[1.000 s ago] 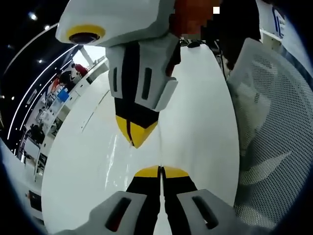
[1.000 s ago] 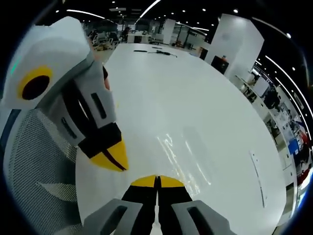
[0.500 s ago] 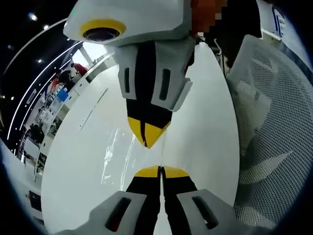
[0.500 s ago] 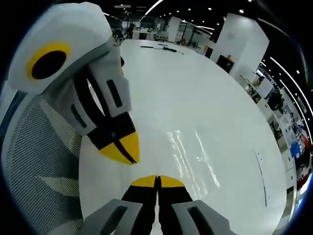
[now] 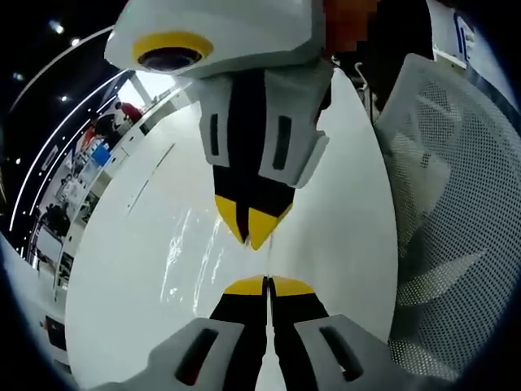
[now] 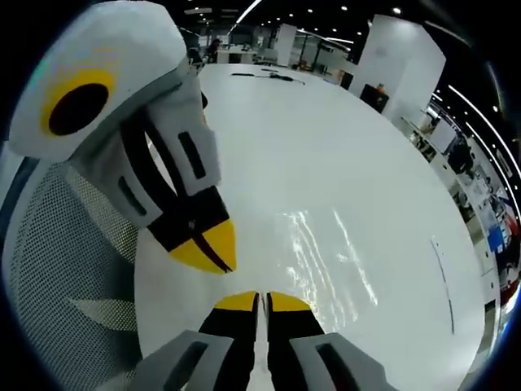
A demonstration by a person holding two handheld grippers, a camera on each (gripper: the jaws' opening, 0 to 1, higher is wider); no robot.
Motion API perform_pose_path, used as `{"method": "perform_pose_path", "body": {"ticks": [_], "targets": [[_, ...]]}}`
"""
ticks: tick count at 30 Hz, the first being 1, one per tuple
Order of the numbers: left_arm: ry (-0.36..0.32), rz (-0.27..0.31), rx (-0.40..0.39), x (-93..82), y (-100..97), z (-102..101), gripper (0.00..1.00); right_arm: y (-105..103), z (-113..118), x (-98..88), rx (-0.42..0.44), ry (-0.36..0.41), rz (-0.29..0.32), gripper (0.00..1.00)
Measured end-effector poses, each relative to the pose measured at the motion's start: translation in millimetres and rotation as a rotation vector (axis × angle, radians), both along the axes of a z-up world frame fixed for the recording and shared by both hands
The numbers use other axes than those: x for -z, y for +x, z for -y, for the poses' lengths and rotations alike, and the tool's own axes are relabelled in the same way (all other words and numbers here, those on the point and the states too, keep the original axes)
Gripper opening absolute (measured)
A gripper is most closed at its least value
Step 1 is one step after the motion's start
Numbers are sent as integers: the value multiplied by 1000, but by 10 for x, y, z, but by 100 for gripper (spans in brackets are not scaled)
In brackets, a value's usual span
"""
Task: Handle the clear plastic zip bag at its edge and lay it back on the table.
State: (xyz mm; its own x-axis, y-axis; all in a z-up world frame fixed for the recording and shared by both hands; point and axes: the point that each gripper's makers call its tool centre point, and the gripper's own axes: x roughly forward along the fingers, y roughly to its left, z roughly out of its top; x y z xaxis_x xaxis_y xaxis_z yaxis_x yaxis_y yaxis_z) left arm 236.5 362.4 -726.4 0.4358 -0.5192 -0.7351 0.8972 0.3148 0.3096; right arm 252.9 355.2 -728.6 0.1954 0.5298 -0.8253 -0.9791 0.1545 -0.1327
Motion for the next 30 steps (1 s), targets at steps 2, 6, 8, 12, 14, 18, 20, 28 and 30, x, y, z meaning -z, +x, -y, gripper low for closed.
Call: {"method": "perform_pose_path", "body": {"ticks": [2, 6, 8, 12, 14, 18, 20, 28, 30], "targets": [[0, -3, -1, 10, 1, -6, 0, 2, 3, -23, 10, 12, -3, 1], [4, -1, -2, 7, 7, -15, 0, 0, 6, -33, 15, 26, -12, 2], [2, -5, -4, 6, 4, -13, 0, 21, 18, -34, 25, 36, -15, 2], [1, -7, -6, 9, 1, -15, 0, 3, 39, -29, 31, 47, -18, 2], [1, -9, -7, 17, -8, -19, 0, -18, 62, -25, 14, 38, -7, 2], [1, -18, -13, 46, -26, -31, 0, -55, 76, -41, 13, 45, -13, 4], [9, -17, -15, 60, -33, -43, 0, -56, 81, -23, 16, 43, -18, 4], [20, -28, -23, 110, -56, -51, 0, -115, 78, -9, 13, 44, -20, 4], [23, -27, -26, 118, -57, -52, 0, -117, 85, -13, 15, 49, -14, 4]]}}
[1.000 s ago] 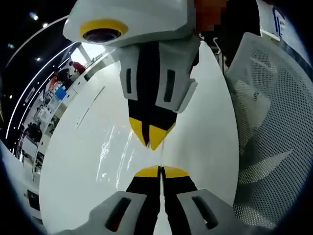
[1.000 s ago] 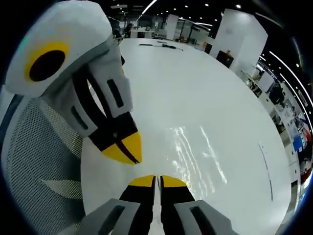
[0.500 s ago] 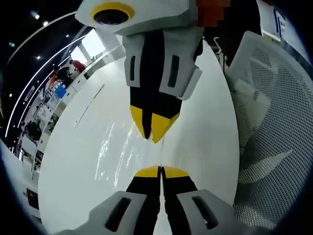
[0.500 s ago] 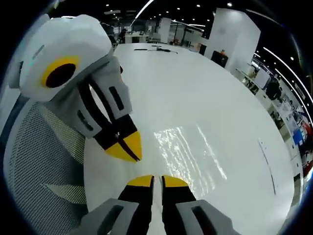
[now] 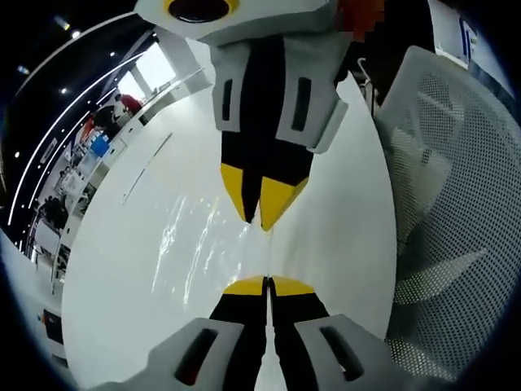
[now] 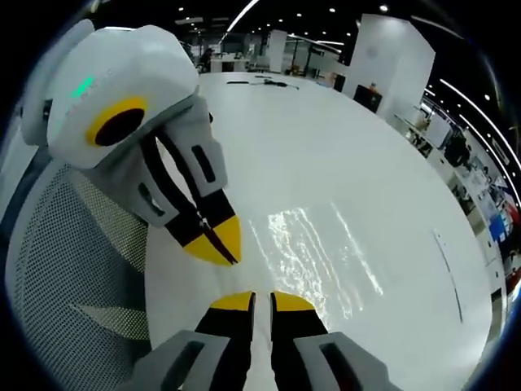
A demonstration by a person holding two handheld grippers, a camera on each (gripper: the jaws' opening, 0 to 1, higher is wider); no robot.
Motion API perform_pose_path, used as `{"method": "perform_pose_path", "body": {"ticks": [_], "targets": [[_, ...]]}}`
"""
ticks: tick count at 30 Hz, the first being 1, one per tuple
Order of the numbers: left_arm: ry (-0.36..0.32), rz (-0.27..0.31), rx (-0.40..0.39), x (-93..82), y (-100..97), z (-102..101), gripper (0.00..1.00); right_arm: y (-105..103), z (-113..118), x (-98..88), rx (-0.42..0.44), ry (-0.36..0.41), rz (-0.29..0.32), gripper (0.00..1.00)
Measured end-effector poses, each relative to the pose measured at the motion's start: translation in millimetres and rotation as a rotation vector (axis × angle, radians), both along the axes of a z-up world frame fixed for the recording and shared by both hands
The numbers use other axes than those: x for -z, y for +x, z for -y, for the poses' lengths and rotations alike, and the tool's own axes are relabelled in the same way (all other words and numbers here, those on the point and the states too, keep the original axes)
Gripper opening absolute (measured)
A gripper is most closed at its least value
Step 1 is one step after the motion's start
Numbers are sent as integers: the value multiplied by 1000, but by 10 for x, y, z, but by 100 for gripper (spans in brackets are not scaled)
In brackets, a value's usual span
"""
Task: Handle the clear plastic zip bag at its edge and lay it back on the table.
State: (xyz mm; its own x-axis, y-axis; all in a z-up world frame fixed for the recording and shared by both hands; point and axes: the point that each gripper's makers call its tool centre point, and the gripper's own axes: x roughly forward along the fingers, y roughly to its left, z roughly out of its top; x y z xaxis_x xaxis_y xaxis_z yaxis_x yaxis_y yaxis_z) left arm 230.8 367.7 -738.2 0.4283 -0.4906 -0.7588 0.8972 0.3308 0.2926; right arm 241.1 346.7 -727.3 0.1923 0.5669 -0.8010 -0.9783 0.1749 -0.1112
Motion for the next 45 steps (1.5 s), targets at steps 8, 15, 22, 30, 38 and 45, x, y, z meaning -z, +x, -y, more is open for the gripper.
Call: {"method": "perform_pose_path", "body": {"ticks": [8, 15, 22, 30, 38, 45], "targets": [[7, -11, -15, 32, -3, -2, 0, -56, 40, -6, 16, 14, 0, 4], [9, -33, -13, 53, -60, -18, 2, -81, 53, 84, 20, 1, -7, 4], [-4, -39, -26, 27, -115, -30, 5, -83, 34, 130, 32, -1, -20, 4], [-19, -50, -34, 5, -178, -23, 7, -125, 23, 115, 35, 4, -23, 4], [-101, -79, -134, -61, -150, -109, 10, -114, 82, 73, 81, 38, -34, 5], [-182, -108, -224, -125, -151, -211, 15, -46, 148, -19, 183, 123, -47, 9]]}}
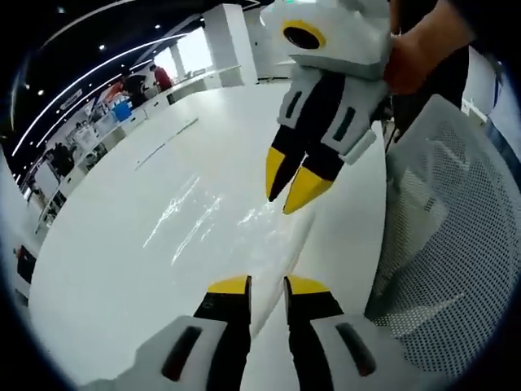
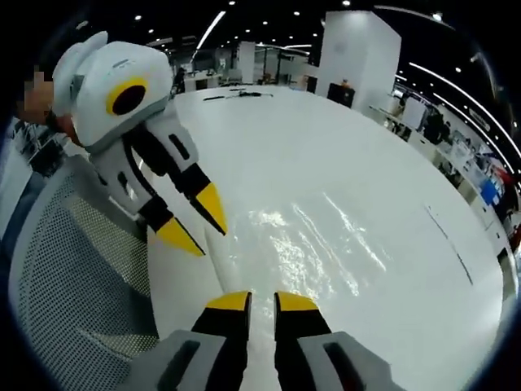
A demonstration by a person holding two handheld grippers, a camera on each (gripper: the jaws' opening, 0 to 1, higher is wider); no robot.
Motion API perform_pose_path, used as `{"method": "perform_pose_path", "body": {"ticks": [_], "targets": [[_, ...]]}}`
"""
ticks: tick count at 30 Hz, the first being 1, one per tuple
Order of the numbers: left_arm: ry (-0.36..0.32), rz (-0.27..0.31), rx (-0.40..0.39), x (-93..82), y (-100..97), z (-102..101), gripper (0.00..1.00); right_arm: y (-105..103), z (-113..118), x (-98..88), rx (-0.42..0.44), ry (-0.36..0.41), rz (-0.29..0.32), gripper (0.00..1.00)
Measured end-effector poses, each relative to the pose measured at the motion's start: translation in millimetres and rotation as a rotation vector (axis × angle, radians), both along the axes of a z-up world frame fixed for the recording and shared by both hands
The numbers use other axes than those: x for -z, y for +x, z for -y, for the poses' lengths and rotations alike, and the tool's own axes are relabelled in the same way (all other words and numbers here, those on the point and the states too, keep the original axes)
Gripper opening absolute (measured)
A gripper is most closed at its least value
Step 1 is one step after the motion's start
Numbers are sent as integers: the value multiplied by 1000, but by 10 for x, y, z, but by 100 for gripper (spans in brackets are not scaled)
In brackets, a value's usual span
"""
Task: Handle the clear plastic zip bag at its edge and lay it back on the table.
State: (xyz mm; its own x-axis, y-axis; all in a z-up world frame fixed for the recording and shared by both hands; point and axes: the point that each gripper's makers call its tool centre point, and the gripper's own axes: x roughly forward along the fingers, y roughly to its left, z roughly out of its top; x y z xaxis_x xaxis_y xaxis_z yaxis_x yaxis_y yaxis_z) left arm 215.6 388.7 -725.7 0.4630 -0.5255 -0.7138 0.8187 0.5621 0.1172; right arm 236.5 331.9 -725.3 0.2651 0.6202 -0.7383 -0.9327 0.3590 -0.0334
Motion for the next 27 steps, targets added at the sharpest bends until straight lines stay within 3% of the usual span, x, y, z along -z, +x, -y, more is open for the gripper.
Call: {"method": "perform_pose_path", "body": {"ticks": [7, 13, 17, 24, 27], "targets": [[-78, -6, -89, -98, -4, -114, 20, 46, 101, -44, 74, 67, -28, 14], [-82, -14, -104, -91, -83, -198, 26, 1, 251, -68, 120, 108, -28, 17], [-94, -19, -130, -120, -114, -274, 27, -21, 368, -116, 163, 145, -45, 27], [-106, -10, -149, -177, -146, -328, 32, -43, 528, -186, 196, 162, -30, 34], [-119, -10, -168, -193, -132, -392, 34, -42, 580, -257, 207, 167, 21, 40]]}}
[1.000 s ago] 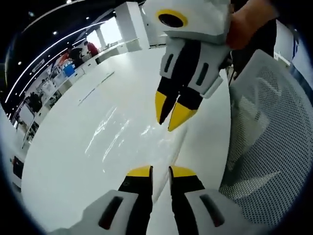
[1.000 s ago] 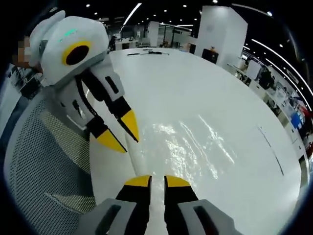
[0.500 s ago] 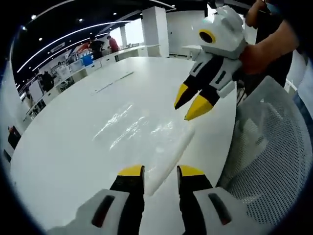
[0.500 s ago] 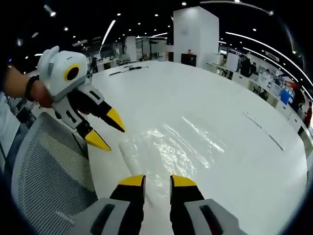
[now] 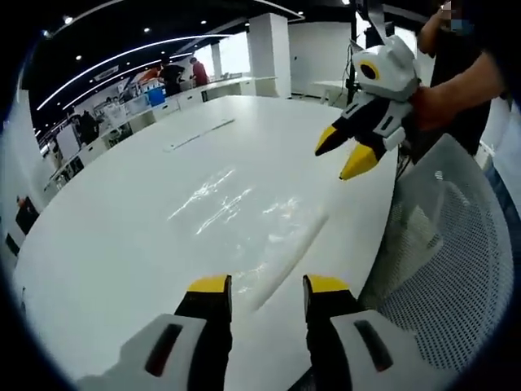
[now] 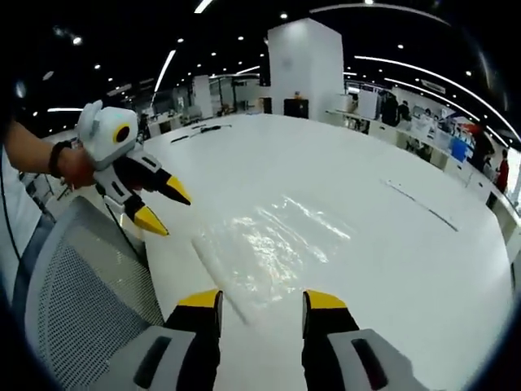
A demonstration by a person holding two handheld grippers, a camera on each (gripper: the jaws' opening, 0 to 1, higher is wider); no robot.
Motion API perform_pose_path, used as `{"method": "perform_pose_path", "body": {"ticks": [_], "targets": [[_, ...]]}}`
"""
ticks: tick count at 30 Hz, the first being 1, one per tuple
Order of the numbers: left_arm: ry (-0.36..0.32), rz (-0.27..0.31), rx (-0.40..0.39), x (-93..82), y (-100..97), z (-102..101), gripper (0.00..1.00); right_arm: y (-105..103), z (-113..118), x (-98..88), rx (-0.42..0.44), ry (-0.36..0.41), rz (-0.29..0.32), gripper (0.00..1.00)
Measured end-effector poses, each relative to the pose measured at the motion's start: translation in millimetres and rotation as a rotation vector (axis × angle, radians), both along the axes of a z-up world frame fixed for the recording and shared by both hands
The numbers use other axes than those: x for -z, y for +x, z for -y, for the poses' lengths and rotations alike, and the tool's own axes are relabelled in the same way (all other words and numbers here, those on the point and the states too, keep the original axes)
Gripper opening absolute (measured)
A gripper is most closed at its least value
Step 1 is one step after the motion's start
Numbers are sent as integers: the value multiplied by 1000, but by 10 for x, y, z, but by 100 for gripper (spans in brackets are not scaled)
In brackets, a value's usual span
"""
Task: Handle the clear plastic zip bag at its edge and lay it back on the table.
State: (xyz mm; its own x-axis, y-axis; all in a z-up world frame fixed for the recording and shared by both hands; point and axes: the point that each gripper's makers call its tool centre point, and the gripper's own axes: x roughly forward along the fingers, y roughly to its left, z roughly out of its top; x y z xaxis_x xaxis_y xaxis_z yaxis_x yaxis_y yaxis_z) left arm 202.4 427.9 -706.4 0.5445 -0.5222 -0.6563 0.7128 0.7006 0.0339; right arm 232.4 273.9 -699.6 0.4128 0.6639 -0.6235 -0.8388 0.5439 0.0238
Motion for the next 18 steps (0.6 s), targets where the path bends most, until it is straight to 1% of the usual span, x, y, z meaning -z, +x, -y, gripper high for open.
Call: {"method": "perform_pose_path", "body": {"ticks": [4, 8, 13, 18], "targets": [[-21, -4, -26, -14, -15, -63, 36, -41, 99, -69, 36, 23, -1, 41], [-27, -6, -35, -17, -45, -101, 38, -85, 194, -64, 59, 34, -18, 46], [-35, -1, -47, -42, -81, -131, 41, -133, 317, -74, 88, 36, -12, 46], [-27, -3, -57, 4, -82, -234, 42, -183, 378, -118, 103, 46, -12, 48]]}}
